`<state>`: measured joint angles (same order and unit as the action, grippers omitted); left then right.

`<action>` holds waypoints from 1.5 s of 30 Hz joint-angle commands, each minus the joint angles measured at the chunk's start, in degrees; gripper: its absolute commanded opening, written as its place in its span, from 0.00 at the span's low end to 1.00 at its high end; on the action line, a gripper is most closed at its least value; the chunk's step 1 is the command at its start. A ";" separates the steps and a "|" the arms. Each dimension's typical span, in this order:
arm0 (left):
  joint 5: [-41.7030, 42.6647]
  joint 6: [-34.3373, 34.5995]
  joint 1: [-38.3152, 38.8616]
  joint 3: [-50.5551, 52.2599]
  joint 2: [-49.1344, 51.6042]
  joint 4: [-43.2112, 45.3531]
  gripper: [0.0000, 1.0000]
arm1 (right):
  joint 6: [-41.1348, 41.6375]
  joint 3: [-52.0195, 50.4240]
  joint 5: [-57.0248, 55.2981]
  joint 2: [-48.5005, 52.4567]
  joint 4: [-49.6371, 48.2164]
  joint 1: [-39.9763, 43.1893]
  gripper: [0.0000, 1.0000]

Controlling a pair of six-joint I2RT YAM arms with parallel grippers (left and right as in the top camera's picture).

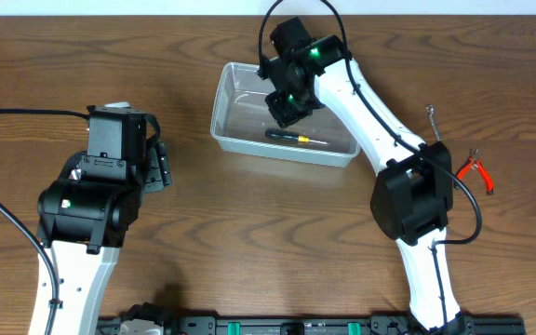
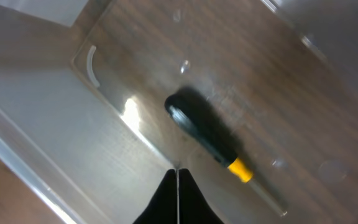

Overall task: Pack container
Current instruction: 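Raise the right gripper out of the container and move right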

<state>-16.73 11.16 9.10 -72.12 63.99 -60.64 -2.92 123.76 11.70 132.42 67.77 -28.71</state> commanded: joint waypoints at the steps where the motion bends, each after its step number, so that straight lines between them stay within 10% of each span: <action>1: -0.46 0.35 -0.20 -0.76 -0.02 -0.22 0.83 | -3.89 -0.24 0.92 1.90 -0.11 0.11 0.01; 34: -0.48 0.33 -0.20 -0.76 -0.02 -1.05 0.83 | -26.32 -0.24 17.35 5.62 7.30 -4.76 0.01; 45: -0.46 0.33 -0.20 -0.76 0.00 -1.03 0.83 | -13.70 0.98 2.47 4.92 -1.40 -3.65 0.08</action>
<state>-16.71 11.18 9.10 -72.12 63.99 -61.52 -23.77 123.63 23.24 137.69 68.10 -33.01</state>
